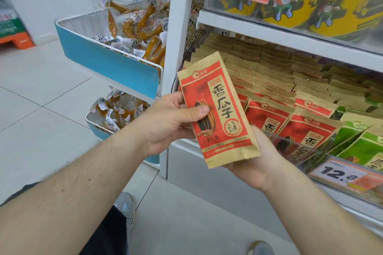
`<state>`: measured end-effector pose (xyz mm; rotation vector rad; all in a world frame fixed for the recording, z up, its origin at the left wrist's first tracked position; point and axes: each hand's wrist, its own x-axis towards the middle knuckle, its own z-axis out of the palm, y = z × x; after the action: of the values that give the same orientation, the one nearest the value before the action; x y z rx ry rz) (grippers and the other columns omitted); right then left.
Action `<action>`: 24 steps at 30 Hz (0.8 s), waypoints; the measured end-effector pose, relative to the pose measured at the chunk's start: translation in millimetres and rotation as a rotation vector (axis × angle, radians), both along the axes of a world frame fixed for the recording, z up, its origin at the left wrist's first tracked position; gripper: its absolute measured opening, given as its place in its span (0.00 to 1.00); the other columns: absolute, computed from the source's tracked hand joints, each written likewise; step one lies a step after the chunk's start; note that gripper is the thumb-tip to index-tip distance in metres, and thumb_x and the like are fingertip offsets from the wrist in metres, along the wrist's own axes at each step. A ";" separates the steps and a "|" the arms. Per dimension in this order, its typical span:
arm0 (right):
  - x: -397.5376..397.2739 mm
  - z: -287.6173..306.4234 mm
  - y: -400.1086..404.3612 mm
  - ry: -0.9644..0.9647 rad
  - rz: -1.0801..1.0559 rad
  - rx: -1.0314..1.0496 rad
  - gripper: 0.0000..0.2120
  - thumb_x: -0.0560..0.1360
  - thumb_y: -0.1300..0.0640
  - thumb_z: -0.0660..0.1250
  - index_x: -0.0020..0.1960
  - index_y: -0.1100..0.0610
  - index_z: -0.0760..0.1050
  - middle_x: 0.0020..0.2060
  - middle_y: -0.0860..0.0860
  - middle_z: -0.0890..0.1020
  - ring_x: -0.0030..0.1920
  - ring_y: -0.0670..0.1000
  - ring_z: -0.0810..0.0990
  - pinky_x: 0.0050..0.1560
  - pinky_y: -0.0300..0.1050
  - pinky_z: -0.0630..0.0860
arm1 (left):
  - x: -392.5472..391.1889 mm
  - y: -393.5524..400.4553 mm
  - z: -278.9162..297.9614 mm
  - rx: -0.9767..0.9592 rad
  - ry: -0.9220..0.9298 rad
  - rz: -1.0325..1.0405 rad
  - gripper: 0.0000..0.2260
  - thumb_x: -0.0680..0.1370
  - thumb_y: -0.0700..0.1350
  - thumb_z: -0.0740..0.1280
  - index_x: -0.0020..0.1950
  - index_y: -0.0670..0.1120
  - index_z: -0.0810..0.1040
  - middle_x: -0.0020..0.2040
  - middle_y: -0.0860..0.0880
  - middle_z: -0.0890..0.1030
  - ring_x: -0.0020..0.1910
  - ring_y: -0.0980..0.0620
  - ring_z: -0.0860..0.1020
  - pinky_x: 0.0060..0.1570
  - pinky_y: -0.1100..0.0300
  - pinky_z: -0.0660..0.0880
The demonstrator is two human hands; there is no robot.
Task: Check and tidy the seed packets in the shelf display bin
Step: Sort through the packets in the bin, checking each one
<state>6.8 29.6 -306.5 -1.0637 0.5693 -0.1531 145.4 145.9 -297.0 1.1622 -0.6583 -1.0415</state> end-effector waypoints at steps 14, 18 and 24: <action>7.6 34.5 -6.9 -0.137 -0.130 -0.633 0.08 0.74 0.66 0.69 0.53 0.59 0.79 0.41 0.51 0.84 0.34 0.40 0.80 0.34 0.32 0.73 | 27.4 2.6 13.2 -0.075 -0.233 0.098 0.16 0.69 0.44 0.71 0.57 0.46 0.79 0.52 0.46 0.85 0.50 0.47 0.84 0.45 0.58 0.80; 32.6 80.8 -15.4 -0.188 -0.126 -0.948 0.12 0.73 0.61 0.72 0.55 0.52 0.78 0.41 0.48 0.83 0.34 0.39 0.79 0.33 0.33 0.73 | 41.1 -4.7 23.0 -0.184 -0.302 0.155 0.15 0.73 0.43 0.72 0.58 0.45 0.79 0.52 0.47 0.85 0.52 0.48 0.83 0.49 0.58 0.79; 73.4 101.8 -25.9 -0.089 -0.207 -1.193 0.04 0.75 0.60 0.72 0.46 0.51 0.81 0.37 0.48 0.83 0.33 0.41 0.80 0.36 0.40 0.76 | 71.8 -11.4 18.5 -0.171 -0.399 0.403 0.17 0.77 0.41 0.70 0.66 0.42 0.76 0.59 0.45 0.82 0.60 0.48 0.80 0.60 0.53 0.77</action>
<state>80.2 3.8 -204.7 -2.1299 0.4901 -0.7846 217.2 134.6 -278.5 1.2966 -0.7665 -0.4070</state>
